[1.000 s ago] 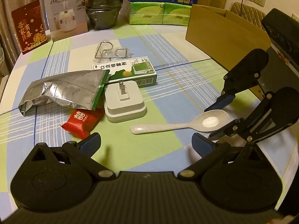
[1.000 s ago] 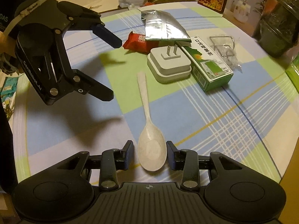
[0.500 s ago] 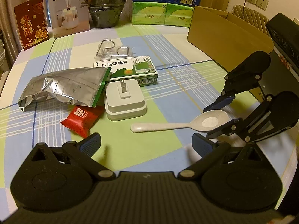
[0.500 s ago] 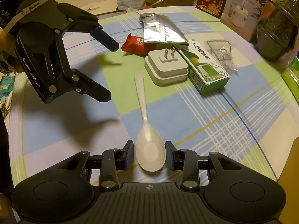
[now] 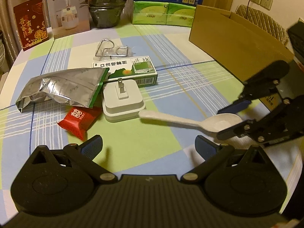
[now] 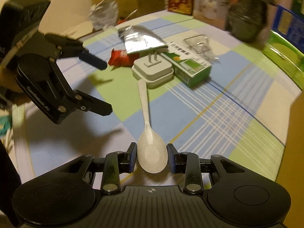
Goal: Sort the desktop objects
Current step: 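Lift the spoon with the right tool while the left tool approaches the white plug adapter, then grasp the white plug adapter with the left tool, then carry the spoon and plug adapter with both tools over the cardboard box, then open the left tool dropping the plug adapter while the right tool releases the spoon, then withdraw both tools from the cardboard box back over the table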
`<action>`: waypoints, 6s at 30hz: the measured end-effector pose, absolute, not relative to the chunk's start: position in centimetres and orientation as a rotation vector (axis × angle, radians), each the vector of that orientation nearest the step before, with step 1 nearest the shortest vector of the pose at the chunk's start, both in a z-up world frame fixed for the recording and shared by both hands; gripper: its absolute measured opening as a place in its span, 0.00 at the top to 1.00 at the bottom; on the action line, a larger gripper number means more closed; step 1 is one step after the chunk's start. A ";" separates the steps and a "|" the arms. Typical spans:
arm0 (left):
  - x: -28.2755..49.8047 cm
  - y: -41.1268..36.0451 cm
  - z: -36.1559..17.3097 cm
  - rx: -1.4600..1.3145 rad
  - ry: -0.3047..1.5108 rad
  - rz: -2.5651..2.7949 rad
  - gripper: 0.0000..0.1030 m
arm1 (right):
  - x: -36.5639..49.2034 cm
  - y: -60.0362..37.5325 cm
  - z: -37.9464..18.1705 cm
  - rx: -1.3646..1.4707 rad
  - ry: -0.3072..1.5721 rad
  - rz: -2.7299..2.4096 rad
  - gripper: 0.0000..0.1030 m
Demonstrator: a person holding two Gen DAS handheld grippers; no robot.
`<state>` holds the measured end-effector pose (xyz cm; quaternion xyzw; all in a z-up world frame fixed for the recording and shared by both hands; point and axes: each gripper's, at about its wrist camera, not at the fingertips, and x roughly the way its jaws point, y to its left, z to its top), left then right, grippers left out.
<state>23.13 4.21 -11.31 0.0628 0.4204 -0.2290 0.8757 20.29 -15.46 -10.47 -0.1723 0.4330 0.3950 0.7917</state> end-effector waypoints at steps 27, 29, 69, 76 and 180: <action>29.8 1.8 -14.2 0.094 0.826 -0.243 0.27 | 24.9 -17.8 -11.5 -0.019 0.910 0.428 0.70; 29.8 1.5 -14.2 0.115 0.818 -0.238 0.29 | 24.9 -18.0 -11.6 -0.014 0.912 0.426 0.70; 12.4 -5.4 -4.2 -0.036 0.817 -0.228 0.41 | 9.1 -24.3 -1.4 0.093 0.759 0.284 0.70; 9.8 -7.6 -2.4 -0.031 0.801 -0.245 0.41 | 7.3 -27.1 1.3 0.113 0.704 0.252 0.70; 12.9 -14.4 0.6 -0.062 0.775 -0.335 0.08 | 7.7 -38.8 4.8 0.293 0.631 0.138 0.04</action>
